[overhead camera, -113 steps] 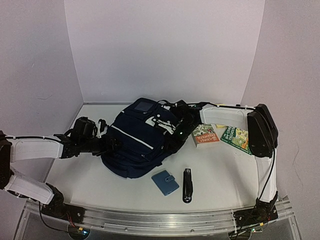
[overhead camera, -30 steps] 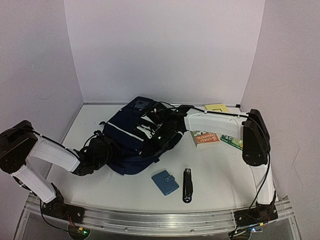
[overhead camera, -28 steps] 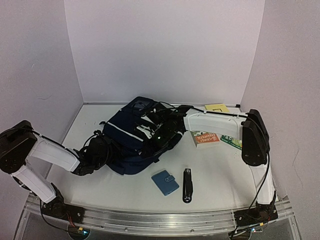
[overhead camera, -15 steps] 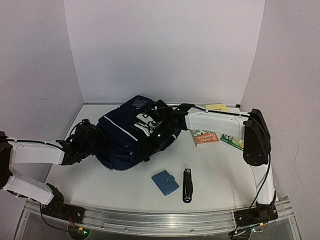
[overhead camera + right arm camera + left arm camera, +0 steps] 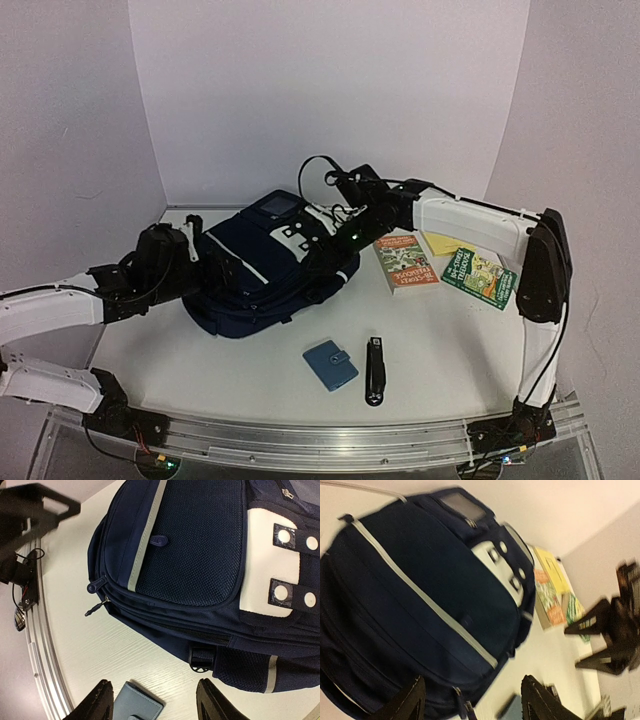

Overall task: Pack the student bag
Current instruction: Unzip the student bag at the center of the board.

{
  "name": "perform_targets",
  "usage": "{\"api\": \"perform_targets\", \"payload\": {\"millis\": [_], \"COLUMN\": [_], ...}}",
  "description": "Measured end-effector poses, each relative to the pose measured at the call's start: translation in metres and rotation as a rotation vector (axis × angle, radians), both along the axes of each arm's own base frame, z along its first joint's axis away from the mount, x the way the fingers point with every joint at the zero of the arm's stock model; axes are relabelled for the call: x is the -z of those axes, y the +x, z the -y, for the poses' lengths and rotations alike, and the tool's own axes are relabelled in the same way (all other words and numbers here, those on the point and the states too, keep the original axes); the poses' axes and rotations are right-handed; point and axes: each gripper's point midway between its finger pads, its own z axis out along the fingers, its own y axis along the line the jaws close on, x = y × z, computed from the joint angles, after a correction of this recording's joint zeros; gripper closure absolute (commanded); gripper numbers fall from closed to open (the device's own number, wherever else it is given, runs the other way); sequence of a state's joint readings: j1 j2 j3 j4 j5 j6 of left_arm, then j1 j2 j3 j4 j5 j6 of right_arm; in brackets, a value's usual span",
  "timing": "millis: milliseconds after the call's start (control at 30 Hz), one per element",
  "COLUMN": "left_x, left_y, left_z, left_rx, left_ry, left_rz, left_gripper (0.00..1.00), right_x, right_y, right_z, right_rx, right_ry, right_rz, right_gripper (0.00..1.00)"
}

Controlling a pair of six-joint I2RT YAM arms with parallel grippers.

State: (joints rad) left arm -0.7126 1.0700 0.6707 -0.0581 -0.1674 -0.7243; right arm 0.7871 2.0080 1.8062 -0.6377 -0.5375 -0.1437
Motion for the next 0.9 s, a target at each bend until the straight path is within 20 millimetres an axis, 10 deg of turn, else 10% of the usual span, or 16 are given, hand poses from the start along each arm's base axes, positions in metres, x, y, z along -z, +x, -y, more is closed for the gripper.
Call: {"api": "perform_targets", "payload": {"millis": [300, 900], "left_x": [0.053, 0.089], "left_y": [-0.076, -0.059], "left_z": [0.066, 0.066], "left_rx": [0.278, 0.059], "left_ry": [0.201, 0.532], "left_rz": [-0.188, -0.335], "left_gripper": [0.39, 0.51], "right_x": [0.029, 0.042], "right_y": [0.007, 0.013], "right_z": [-0.012, -0.013], "right_rx": [-0.028, -0.017], "right_ry": [-0.049, -0.075], "right_rz": [0.021, 0.021], "right_gripper": [0.46, 0.46]}}
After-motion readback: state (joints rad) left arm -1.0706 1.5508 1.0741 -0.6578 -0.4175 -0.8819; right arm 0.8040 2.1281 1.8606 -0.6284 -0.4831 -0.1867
